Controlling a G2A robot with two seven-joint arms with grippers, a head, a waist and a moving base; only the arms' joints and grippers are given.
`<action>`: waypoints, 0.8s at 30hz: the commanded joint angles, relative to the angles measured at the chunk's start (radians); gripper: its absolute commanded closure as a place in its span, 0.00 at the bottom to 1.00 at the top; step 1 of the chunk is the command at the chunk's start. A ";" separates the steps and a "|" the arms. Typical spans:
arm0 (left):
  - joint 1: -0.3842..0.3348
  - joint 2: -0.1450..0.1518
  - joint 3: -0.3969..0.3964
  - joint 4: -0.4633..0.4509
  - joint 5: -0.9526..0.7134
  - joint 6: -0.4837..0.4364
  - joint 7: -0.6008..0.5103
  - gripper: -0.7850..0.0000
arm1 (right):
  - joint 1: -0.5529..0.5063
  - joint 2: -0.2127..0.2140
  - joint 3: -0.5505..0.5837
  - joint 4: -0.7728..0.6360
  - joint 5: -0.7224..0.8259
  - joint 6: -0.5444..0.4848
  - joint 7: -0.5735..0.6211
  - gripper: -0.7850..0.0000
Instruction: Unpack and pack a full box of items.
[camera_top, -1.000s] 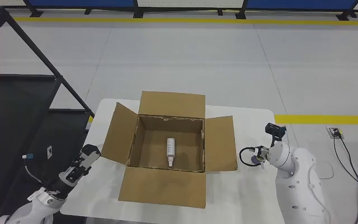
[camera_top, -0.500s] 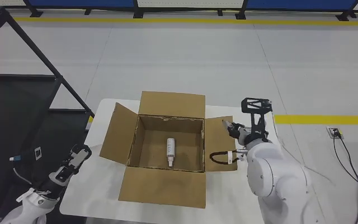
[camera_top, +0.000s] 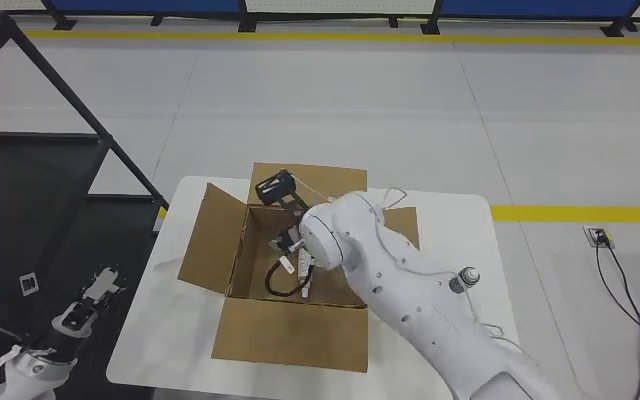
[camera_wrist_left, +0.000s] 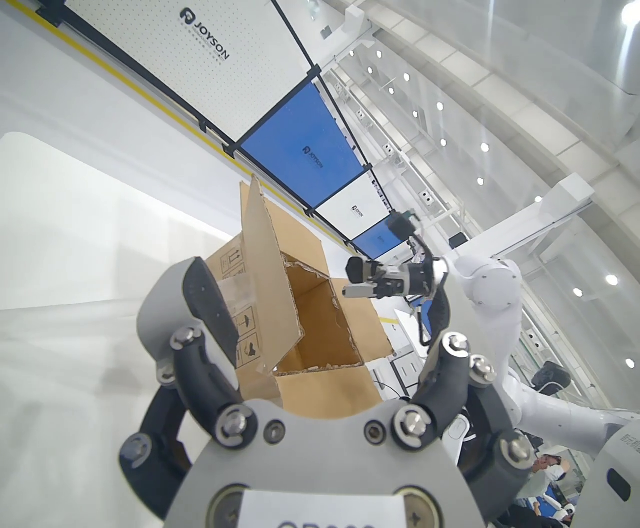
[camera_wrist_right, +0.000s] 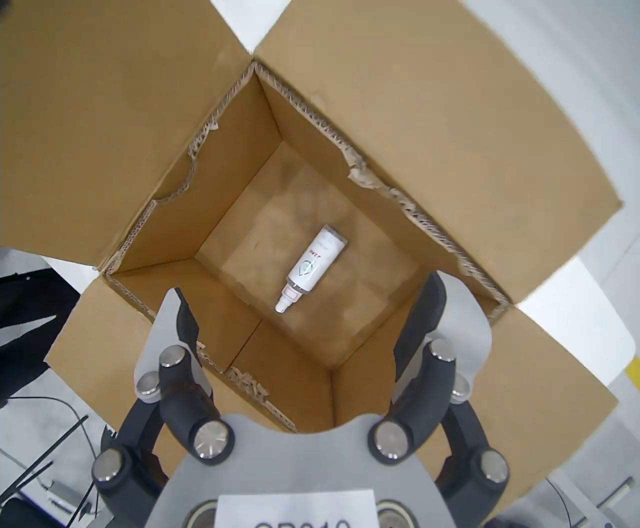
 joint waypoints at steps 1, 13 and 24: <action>0.000 0.002 -0.009 0.005 -0.018 -0.003 -0.017 0.00 | 0.024 -0.026 -0.033 0.123 0.058 0.000 -0.031 0.00; -0.006 0.010 -0.011 0.020 -0.039 -0.023 -0.070 0.00 | 0.056 -0.154 -0.125 0.581 0.215 0.054 -0.278 0.00; 0.011 0.015 -0.027 0.028 -0.057 -0.040 -0.088 0.00 | 0.083 -0.229 -0.135 0.811 0.261 0.028 -0.443 0.34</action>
